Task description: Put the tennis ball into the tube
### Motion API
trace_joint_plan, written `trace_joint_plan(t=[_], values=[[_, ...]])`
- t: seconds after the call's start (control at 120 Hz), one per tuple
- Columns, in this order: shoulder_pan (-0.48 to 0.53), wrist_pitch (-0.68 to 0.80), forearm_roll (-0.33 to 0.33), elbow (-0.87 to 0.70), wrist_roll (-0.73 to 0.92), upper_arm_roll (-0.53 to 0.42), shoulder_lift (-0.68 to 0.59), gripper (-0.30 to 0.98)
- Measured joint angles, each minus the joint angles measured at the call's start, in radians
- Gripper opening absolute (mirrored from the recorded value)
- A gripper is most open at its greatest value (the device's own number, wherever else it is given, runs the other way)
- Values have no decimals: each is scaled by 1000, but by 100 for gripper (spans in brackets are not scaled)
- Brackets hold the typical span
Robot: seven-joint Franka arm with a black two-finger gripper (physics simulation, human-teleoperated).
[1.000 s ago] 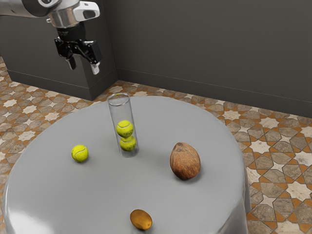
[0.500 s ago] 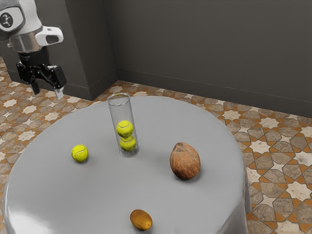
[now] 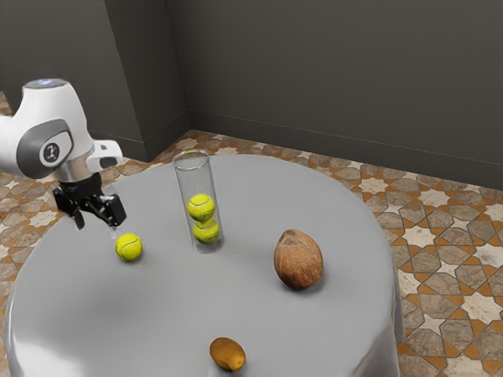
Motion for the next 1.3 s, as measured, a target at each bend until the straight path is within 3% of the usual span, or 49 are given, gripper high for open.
trace_joint_plan(t=[0.208,0.408,1.3], values=[[25,235,-1,11,43,5,163,69],[75,340,-10,73,73,6,292,69],[89,402,-72,235,134,-2,581,69]])
